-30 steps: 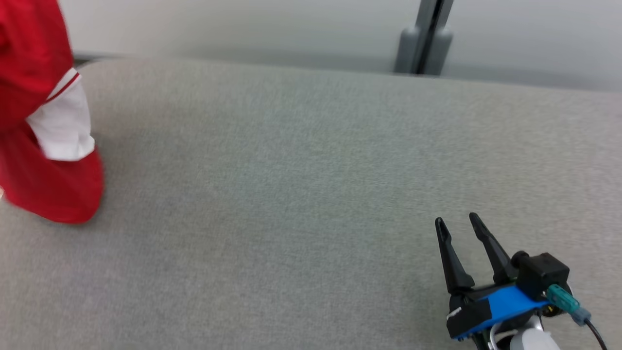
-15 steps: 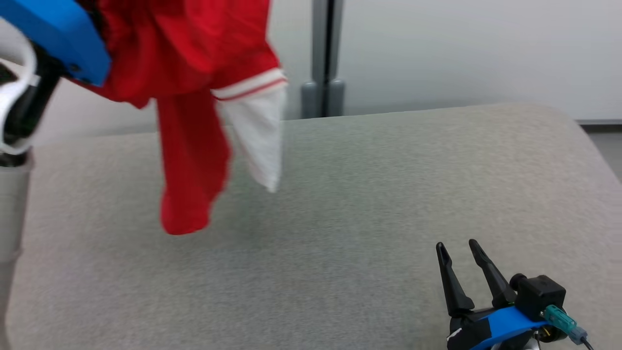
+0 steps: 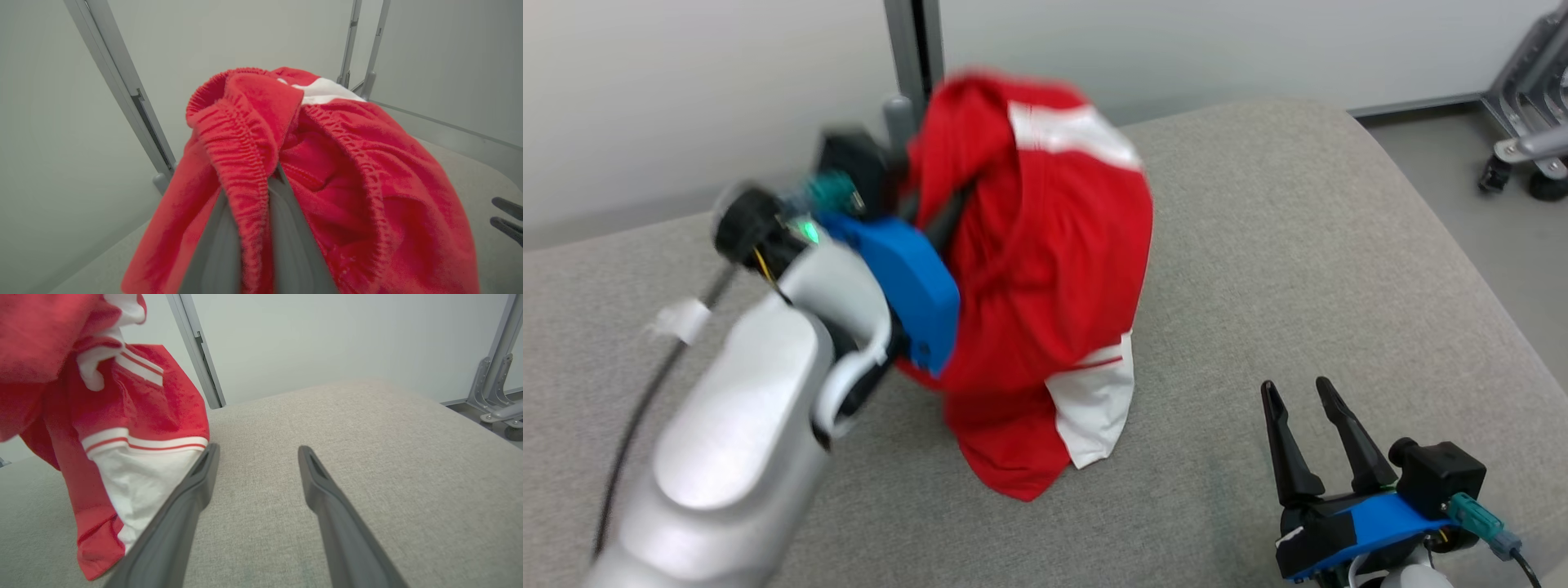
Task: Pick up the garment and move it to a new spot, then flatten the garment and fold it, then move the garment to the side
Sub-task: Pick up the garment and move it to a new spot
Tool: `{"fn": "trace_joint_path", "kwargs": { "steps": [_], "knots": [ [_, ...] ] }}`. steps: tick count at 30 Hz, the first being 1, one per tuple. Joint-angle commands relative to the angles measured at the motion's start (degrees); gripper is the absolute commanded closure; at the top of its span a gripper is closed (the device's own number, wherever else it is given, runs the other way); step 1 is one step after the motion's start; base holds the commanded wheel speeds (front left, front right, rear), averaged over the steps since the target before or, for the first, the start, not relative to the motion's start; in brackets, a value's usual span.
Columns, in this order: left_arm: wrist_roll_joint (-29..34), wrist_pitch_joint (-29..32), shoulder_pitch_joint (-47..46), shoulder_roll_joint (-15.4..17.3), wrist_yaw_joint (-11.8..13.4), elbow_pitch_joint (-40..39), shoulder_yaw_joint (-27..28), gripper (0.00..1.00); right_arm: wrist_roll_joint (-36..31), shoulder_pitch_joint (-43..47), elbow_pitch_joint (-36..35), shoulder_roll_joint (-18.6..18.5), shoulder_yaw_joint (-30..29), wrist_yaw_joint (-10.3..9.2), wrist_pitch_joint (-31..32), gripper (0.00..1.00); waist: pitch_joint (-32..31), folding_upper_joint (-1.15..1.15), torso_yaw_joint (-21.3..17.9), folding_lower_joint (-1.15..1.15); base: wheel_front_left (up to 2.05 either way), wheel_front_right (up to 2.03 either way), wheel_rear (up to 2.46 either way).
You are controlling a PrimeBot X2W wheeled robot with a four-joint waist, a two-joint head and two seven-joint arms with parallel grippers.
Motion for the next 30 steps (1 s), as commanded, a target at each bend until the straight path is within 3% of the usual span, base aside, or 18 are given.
{"fn": "trace_joint_path", "kwargs": {
  "steps": [1, 5, 6, 7, 8, 9, 13, 18, 30],
  "knots": [
    [0.70, -1.11, 2.56, -0.69, 0.24, 2.48, -1.42, 1.00, 0.32, -0.82, 0.12, -0.26, 0.32, 0.03, -0.40, 0.00, 0.64, 0.00, -0.58, 0.00, 0.00, 0.00, 0.00],
    [1.17, -4.40, 6.95, -3.15, 0.84, 10.24, -3.75, 1.00, 0.91, -1.83, 0.70, -0.28, 0.66, 0.03, -0.74, 0.00, 1.73, 0.00, -1.46, 0.00, 0.00, 0.00, 0.00],
    [1.60, -5.24, 7.96, -3.59, 1.11, 12.04, -4.27, 0.92, 1.00, -1.87, 0.79, -0.27, 0.54, 0.03, -0.83, 0.00, 1.88, 0.00, -1.42, 0.00, 0.00, 0.00, 0.00],
    [1.85, -6.34, 8.85, -4.04, 1.55, 13.65, -4.68, 0.55, 1.00, -1.72, 0.96, -0.27, 0.35, 0.03, -0.93, 0.00, 1.86, 0.00, -1.28, 0.00, 0.00, 0.00, 0.00],
    [2.40, -7.18, 9.60, -4.52, 1.80, 15.27, -5.38, 0.35, 0.97, -1.52, 1.18, -0.26, 0.08, 0.03, -0.90, 0.00, 1.73, 0.00, -0.94, 0.00, 0.00, 0.00, 0.00],
    [1.77, -8.27, 10.52, -5.49, 2.19, 16.32, -5.22, 0.01, 1.09, -1.36, 1.25, -0.23, -0.13, 0.03, -0.98, 0.00, 1.73, 0.00, -0.61, 0.00, 0.00, 0.00, 0.00],
    [0.89, -12.26, 11.92, -7.81, 3.10, 18.75, -4.74, 0.00, 0.52, -0.92, 1.50, -0.25, -1.15, 0.03, -1.14, 0.00, 1.44, 0.00, 2.02, 0.00, 0.00, 0.00, 0.00],
    [0.05, -19.00, 13.42, -8.35, 4.57, 16.67, -2.48, 0.00, 0.07, -0.35, 1.24, -0.28, -2.32, 0.03, -0.96, 0.00, 0.11, 0.00, 6.06, 0.00, 0.00, 0.00, 0.00],
    [-1.97, -33.39, 27.32, -3.00, 9.86, 4.93, 5.38, 0.00, -1.53, 2.16, -0.35, -0.27, -7.58, 0.03, 0.96, 0.00, -3.74, 0.00, 14.01, 0.00, 0.00, 0.00, 0.00]
  ]
}}
